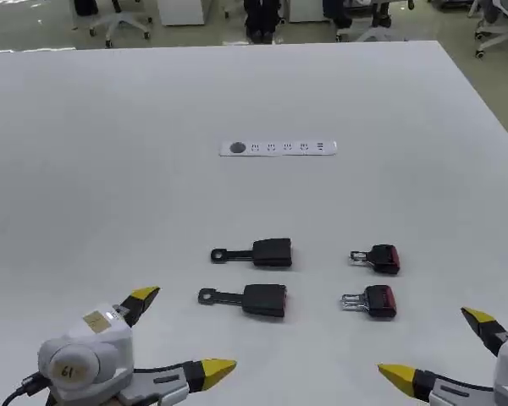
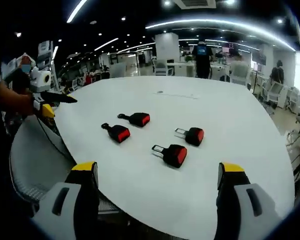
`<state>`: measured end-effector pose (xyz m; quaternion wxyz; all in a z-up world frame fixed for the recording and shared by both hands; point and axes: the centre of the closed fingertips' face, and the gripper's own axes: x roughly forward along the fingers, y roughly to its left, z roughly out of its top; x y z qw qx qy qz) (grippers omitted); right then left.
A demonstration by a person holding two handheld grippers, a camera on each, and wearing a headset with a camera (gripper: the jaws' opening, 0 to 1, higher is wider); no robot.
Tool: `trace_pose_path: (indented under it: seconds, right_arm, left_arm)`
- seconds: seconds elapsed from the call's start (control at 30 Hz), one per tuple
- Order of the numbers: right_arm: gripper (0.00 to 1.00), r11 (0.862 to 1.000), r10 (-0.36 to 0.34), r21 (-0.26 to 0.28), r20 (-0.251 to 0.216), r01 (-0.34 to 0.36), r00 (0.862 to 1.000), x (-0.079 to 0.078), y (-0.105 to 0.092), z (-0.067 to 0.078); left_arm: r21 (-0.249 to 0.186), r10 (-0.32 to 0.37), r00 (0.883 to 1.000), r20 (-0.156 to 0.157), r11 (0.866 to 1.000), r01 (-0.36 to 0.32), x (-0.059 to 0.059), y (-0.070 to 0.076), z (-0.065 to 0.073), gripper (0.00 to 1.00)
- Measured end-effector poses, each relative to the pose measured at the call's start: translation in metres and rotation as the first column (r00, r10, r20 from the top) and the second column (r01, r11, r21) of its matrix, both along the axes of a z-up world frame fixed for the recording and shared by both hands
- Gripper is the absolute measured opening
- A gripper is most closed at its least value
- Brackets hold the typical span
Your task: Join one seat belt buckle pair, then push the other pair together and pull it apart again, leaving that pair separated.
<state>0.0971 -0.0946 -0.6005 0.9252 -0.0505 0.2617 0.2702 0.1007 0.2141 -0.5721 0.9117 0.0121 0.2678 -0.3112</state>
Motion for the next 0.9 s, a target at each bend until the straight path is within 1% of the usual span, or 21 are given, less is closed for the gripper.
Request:
trace_pose_path:
  seconds: [0.1, 0.23, 0.3, 0.4, 0.6, 0.9]
  right_arm:
    - [0.99, 1.0, 0.007, -0.005, -0.002, -0.007, 1.0, -0.0004, 0.0005, -0.0011]
    - [0.99, 1.0, 0.016, -0.01, -0.002, -0.016, 1.0, -0.0007, 0.0004, -0.0018]
    - [0.99, 1.0, 0.018, -0.013, -0.003, -0.018, 1.0, -0.0008, 0.0003, -0.0019]
    - [0.99, 1.0, 0.022, -0.018, -0.004, -0.022, 1.0, -0.0005, -0.0003, -0.003]
    - [0.99, 1.0, 0.02, -0.017, -0.006, -0.021, 1.0, 0.0002, -0.0005, -0.0042]
    - [0.99, 1.0, 0.019, -0.016, -0.01, -0.019, 1.0, -0.0005, -0.0006, -0.0064]
  left_arm:
    - [0.002, 0.0, 1.0, -0.012, 1.0, 0.0, -0.0002, -0.0005, -0.0013, 1.0]
    - [-0.001, 0.003, 0.999, -0.033, 1.0, -0.003, 0.0012, 0.0039, -0.0065, 1.0]
    - [0.001, 0.001, 0.999, -0.034, 1.0, -0.001, 0.0003, 0.0018, -0.0064, 1.0]
    - [0.005, 0.002, 0.999, -0.046, 1.0, -0.002, -0.0013, -0.0002, -0.0081, 1.0]
    - [0.004, 0.006, 0.999, -0.054, 1.0, -0.006, -0.0027, -0.0008, -0.0097, 1.0]
    - [0.004, 0.007, 0.999, -0.046, 1.0, -0.007, -0.0008, 0.0009, -0.0093, 1.0]
